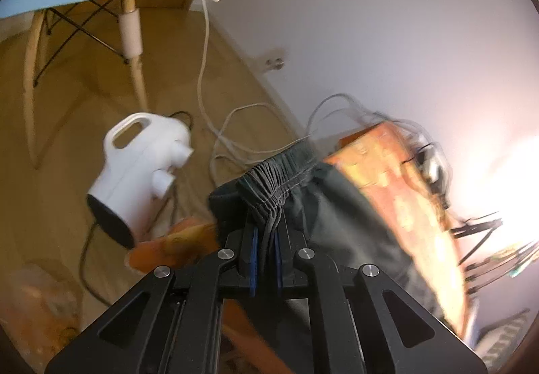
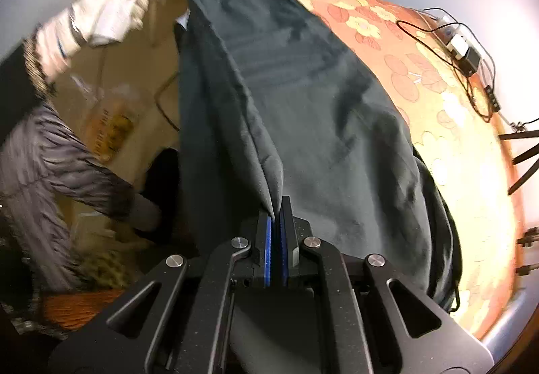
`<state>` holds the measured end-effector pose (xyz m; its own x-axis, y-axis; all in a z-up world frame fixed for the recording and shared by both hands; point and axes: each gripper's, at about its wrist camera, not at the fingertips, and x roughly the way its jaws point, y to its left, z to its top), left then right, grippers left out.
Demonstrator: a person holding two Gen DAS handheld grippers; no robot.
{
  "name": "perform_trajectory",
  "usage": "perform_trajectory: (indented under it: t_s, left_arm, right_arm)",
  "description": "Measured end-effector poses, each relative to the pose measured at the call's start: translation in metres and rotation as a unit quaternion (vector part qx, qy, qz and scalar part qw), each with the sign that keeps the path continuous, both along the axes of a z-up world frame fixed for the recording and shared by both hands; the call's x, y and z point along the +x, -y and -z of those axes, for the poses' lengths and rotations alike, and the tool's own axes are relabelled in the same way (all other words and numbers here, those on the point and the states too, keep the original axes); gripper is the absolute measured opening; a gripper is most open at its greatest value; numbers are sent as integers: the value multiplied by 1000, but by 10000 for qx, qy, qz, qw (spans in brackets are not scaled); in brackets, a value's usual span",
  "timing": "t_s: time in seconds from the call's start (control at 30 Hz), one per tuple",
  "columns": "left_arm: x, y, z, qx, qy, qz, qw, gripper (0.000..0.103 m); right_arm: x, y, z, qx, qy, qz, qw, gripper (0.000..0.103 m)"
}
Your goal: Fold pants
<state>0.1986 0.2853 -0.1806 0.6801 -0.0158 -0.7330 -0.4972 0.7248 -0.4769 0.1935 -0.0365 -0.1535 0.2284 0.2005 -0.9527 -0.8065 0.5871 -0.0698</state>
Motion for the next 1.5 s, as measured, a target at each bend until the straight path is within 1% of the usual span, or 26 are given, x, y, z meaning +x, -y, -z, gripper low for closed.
perform_trajectory:
  t_s: [0.03, 0.13, 0.2, 0.3, 0.37, 0.4, 0.43, 0.47, 0.5, 0.53, 0.57, 0.67, 0.77, 0.87, 0.93, 1.03, 1.07, 1.13, 1.2, 1.23, 1.27, 1.33, 1.37, 1.4, 1.43, 1.5]
  left_arm:
    - [-1, -1, 4, 47, -85, -35, 9999, 6]
    - [-2, -1, 6, 54, -137, 4, 9999, 7]
    - [2, 5, 3, 239, -245, 142, 9993, 8]
    - [5, 12, -1, 378, -416, 199, 9982, 15]
    - [4, 15, -5, 478, -457, 218, 9976, 20]
    - [2, 16, -8, 586, -490, 200, 9969, 22]
    - [1, 17, -13, 679, -503, 169, 9963, 27]
    - [-1, 15, -16, 717, -491, 132, 9961, 33]
    - [-3, 15, -19, 730, -474, 92, 9962, 37]
    - [-6, 13, -24, 731, -452, 45, 9963, 41]
    - [-9, 12, -29, 746, -410, -20, 9964, 41]
    - [-16, 12, -43, 847, -275, -137, 9959, 41]
    - [-19, 22, -58, 1003, -146, -149, 9947, 41]
    - [-17, 39, -73, 1107, 37, 46, 9938, 41]
    - [-13, 58, -83, 1172, 151, 303, 9925, 41]
    - [-4, 87, -93, 1184, 304, 740, 9897, 42]
    - [0, 103, -97, 1172, 379, 968, 9877, 46]
    - [9, 130, -101, 1110, 477, 1374, 9831, 52]
    - [19, 163, -101, 999, 512, 1880, 9757, 53]
    - [24, 178, -100, 938, 502, 2096, 9720, 53]
    - [29, 195, -98, 836, 493, 2336, 9675, 53]
    - [34, 228, -95, 643, 430, 2795, 9570, 53]
    - [36, 248, -93, 576, 393, 3059, 9495, 53]
    - [36, 261, -92, 564, 373, 3229, 9440, 53]
    - [36, 278, -91, 587, 346, 3434, 9367, 53]
    - [35, 314, -88, 636, 285, 3861, 9198, 53]
  right_arm:
    - [-1, -1, 5, -48, -25, 14, 10000, 5]
    - [-8, 1, 13, -93, -70, -14, 9999, 5]
    - [-15, -1, 17, -175, -59, -63, 9998, 5]
    - [-18, 1, 26, -183, -187, 38, 9997, 5]
    - [-19, 4, 27, -65, -245, 133, 9996, 9]
    - [-18, 8, 24, 62, -305, 212, 9993, 12]
    - [-19, 11, 20, 217, -360, 277, 9987, 18]
    - [-19, 14, 17, 346, -401, 321, 9981, 26]
    - [-21, 18, 12, 487, -420, 377, 9972, 31]
    - [-22, 23, 7, 626, -396, 454, 9962, 38]
    - [-24, 27, 3, 738, -381, 526, 9952, 41]
    - [-26, 45, -15, 1105, -336, 845, 9897, 42]
    - [-27, 73, -34, 1448, -228, 1287, 9808, 44]
    - [-29, 106, -51, 1640, -37, 1728, 9712, 45]
    - [-29, 132, -61, 1702, 84, 2051, 9638, 46]
    - [-28, 179, -72, 1776, 211, 2682, 9466, 47]
    - [-27, 200, -77, 1783, 278, 2990, 9370, 47]
    - [-24, 234, -83, 1771, 389, 3428, 9218, 47]
    - [-24, 272, -89, 1723, 499, 3966, 9003, 48]
    - [-24, 293, -92, 1722, 534, 4292, 8850, 52]
    - [-23, 307, -94, 1737, 541, 4512, 8737, 55]
    - [-22, 340, -96, 1853, 511, 4967, 8464, 55]
    - [-21, 356, -97, 1910, 480, 5186, 8320, 55]
    - [-20, 371, -97, 1960, 455, 5346, 8208, 55]
    - [-19, 385, -96, 1982, 436, 5524, 8085, 56]
    - [-18, 404, -94, 1972, 415, 5720, 7951, 58]
